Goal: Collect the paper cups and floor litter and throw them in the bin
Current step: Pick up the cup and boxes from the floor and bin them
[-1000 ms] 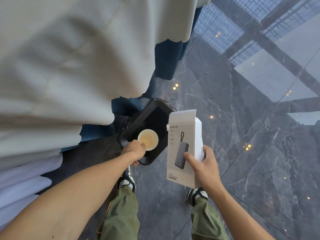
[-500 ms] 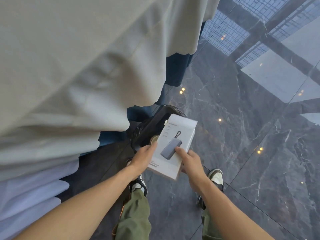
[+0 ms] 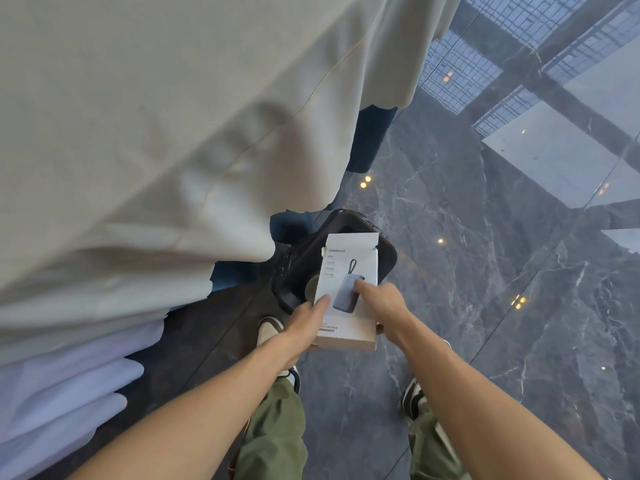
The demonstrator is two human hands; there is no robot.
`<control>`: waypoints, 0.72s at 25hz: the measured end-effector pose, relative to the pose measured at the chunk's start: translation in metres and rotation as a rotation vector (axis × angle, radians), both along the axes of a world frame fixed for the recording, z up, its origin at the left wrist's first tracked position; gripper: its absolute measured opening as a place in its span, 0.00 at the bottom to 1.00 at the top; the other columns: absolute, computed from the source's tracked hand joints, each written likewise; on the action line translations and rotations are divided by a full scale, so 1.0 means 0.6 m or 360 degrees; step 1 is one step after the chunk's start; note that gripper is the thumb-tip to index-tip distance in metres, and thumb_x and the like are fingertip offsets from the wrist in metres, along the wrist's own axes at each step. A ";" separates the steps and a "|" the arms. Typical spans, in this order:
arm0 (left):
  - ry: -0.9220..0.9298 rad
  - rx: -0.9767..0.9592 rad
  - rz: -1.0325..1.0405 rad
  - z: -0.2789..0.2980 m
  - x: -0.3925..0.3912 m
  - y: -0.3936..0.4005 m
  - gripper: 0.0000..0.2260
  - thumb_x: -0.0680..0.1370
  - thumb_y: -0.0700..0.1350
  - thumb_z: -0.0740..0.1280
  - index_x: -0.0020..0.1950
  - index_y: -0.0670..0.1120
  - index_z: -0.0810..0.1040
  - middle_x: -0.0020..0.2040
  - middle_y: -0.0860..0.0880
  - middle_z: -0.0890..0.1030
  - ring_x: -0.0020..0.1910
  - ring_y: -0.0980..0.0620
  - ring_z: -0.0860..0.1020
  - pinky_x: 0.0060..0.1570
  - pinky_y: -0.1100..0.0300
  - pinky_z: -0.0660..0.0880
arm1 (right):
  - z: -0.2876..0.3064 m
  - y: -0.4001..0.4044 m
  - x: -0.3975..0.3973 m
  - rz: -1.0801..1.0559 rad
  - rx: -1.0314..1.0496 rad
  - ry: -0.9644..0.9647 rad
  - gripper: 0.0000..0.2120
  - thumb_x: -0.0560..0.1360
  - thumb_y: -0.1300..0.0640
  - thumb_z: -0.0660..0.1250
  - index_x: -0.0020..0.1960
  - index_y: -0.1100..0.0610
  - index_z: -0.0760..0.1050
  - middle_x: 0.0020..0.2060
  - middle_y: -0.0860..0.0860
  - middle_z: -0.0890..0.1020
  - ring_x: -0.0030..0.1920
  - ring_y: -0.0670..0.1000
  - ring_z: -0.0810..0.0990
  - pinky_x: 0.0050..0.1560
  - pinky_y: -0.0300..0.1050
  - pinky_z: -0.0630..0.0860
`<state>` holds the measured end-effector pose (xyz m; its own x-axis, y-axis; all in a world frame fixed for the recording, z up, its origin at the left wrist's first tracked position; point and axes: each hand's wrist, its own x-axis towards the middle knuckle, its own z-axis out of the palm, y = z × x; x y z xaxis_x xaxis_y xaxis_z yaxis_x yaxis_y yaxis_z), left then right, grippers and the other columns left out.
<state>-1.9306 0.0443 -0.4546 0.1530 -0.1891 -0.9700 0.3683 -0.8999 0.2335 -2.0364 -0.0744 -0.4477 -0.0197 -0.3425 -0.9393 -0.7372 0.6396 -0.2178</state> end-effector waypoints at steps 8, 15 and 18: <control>-0.0016 -0.0058 0.0068 -0.004 -0.051 -0.015 0.21 0.84 0.57 0.60 0.67 0.45 0.81 0.47 0.50 0.84 0.45 0.51 0.82 0.39 0.57 0.79 | 0.025 -0.051 -0.001 0.0601 -0.0244 0.0286 0.18 0.68 0.44 0.66 0.51 0.55 0.79 0.45 0.52 0.85 0.46 0.57 0.86 0.54 0.56 0.84; -0.0100 0.0030 0.0339 -0.002 -0.062 0.010 0.16 0.84 0.50 0.63 0.60 0.41 0.82 0.40 0.49 0.83 0.36 0.52 0.80 0.30 0.64 0.74 | 0.002 -0.031 -0.024 0.0522 -0.0100 0.0018 0.19 0.67 0.45 0.70 0.50 0.58 0.82 0.46 0.55 0.88 0.45 0.56 0.88 0.53 0.59 0.85; -0.0212 0.0023 0.0397 0.000 -0.056 0.003 0.15 0.83 0.50 0.65 0.57 0.39 0.81 0.39 0.49 0.82 0.34 0.54 0.79 0.27 0.63 0.71 | 0.010 -0.024 -0.017 0.0305 -0.0299 -0.0030 0.19 0.72 0.45 0.70 0.57 0.54 0.73 0.53 0.51 0.82 0.51 0.55 0.83 0.50 0.53 0.80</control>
<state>-1.9639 0.0463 -0.4548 0.3194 -0.1156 -0.9405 0.5457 -0.7890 0.2823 -2.0465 -0.0888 -0.4416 0.0790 -0.5067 -0.8585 -0.8356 0.4359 -0.3342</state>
